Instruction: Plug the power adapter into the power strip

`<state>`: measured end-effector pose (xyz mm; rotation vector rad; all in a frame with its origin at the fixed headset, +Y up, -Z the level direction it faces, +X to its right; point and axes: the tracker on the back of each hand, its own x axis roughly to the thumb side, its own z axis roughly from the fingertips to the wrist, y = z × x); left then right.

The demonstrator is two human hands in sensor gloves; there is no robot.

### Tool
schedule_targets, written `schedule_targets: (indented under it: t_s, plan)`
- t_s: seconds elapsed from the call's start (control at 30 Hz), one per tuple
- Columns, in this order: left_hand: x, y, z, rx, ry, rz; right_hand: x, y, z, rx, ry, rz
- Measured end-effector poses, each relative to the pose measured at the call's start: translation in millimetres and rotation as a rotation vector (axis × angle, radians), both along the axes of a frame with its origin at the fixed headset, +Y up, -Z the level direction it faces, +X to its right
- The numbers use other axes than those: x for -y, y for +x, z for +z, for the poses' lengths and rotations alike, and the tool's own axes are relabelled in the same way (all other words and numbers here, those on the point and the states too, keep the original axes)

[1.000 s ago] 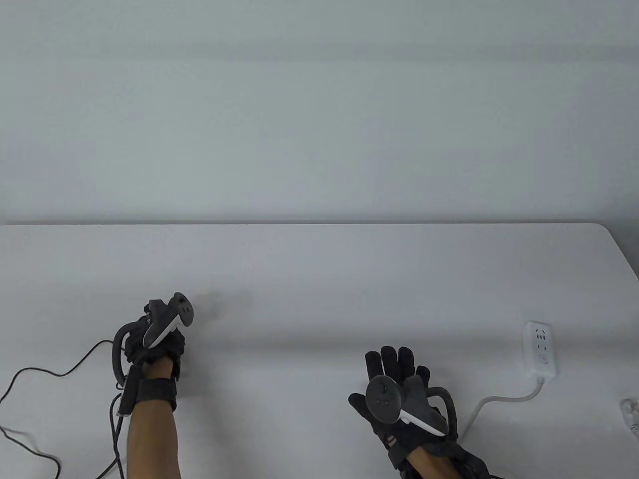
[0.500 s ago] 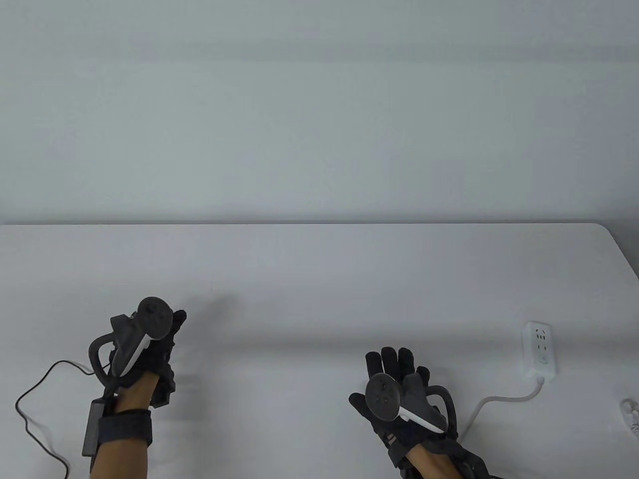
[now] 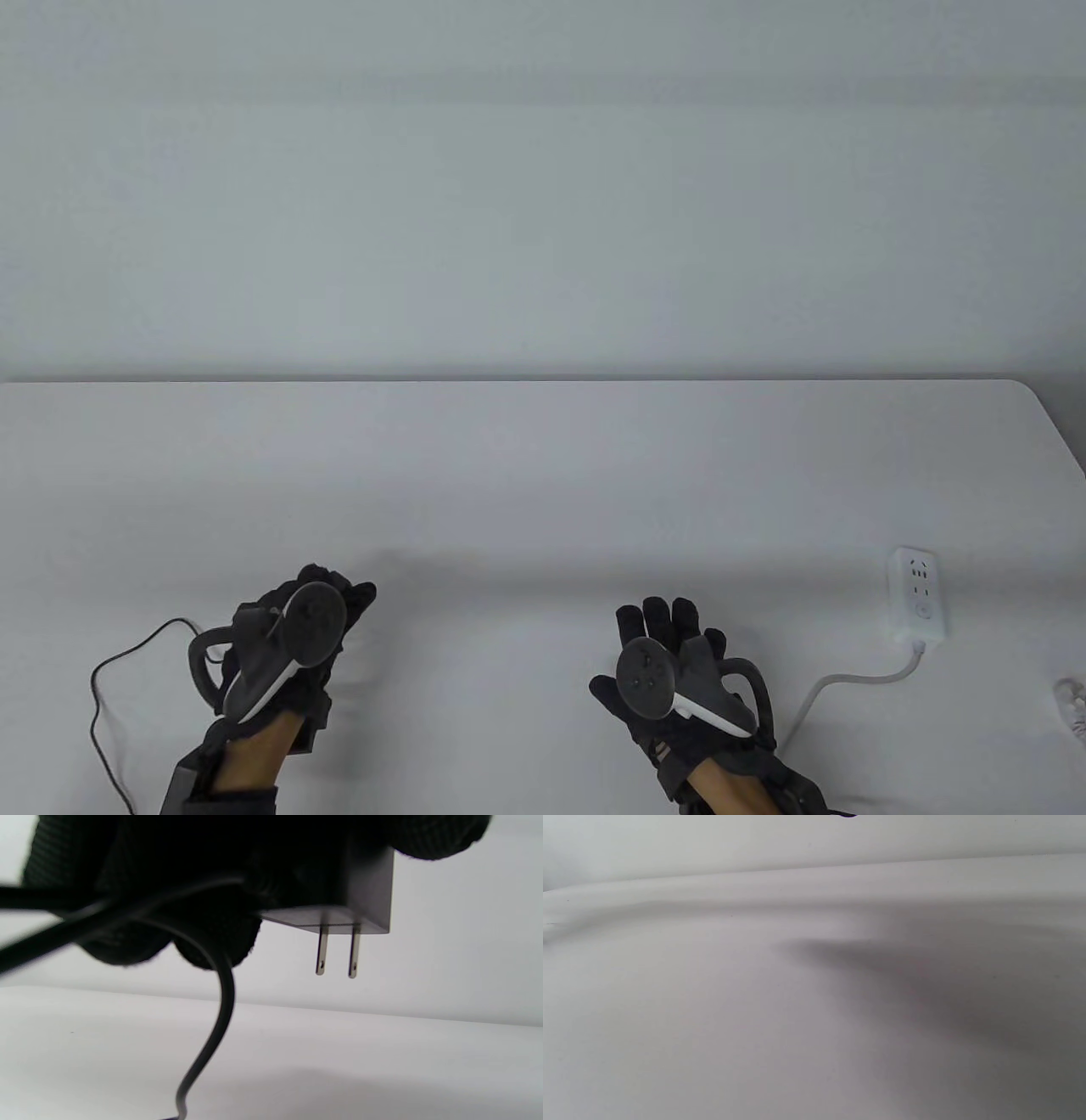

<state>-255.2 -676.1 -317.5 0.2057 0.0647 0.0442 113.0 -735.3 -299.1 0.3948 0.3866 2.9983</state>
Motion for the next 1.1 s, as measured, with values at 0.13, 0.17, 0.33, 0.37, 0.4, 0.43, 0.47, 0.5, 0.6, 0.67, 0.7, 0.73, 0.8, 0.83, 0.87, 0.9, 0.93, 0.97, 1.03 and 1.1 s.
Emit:
schedule_targets:
  t_s: [0.13,0.17,0.33,0.37,0.4,0.43,0.47,0.5,0.6,0.67,0.7,0.73,0.8,0.83,0.87,0.9,0.93,0.97,1.03,1.1]
  plan:
    - [5,22,12,0.047,0.013,0.02,1,0,0,0.003,-0.01,0.003]
    - [6,28,15,0.06,0.018,0.019,1,0,0,0.002,-0.013,0.007]
    - [13,55,26,0.122,0.026,0.033,3,-1,0,0.001,-0.038,0.02]
    - [15,58,27,0.132,0.022,0.036,3,-1,0,0.001,-0.042,0.022]
    - [17,63,27,0.141,0.011,0.038,3,-1,0,0.0,-0.048,0.025]
    - [20,67,28,0.148,-0.004,0.037,4,-1,0,0.0,-0.05,0.027]
    - [23,71,29,0.155,-0.011,0.039,5,-2,-1,-0.001,-0.056,0.032]
    - [26,74,29,0.166,-0.013,0.039,5,-2,-1,-0.001,-0.061,0.035]
    - [29,81,31,0.202,-0.015,0.038,10,-2,-2,0.001,-0.083,0.045]
    - [30,83,32,0.212,0.001,0.024,15,-2,-5,0.01,-0.111,0.054]
    - [32,85,32,0.225,-0.008,0.025,18,-2,-7,0.019,-0.122,0.059]
    - [33,86,32,0.231,-0.014,0.019,21,-2,-9,0.034,-0.132,0.065]
    - [36,87,32,0.243,-0.019,-0.002,23,3,-16,0.062,-0.131,0.095]
    - [37,88,33,0.249,-0.021,-0.007,21,8,-22,0.083,-0.105,0.11]
    - [38,88,33,0.252,-0.022,-0.006,19,13,-26,0.099,-0.084,0.114]
    - [38,88,33,0.255,-0.026,-0.005,15,23,-34,0.133,-0.038,0.116]
    - [38,89,33,0.26,-0.028,-0.002,12,31,-40,0.154,-0.011,0.119]
    - [38,89,33,0.269,-0.033,0.004,8,45,-50,0.192,0.021,0.133]
    - [38,90,34,0.274,-0.035,0.012,3,66,-62,0.261,0.027,0.158]
    - [36,90,35,0.274,-0.034,0.023,-2,104,-79,0.374,0.034,0.174]
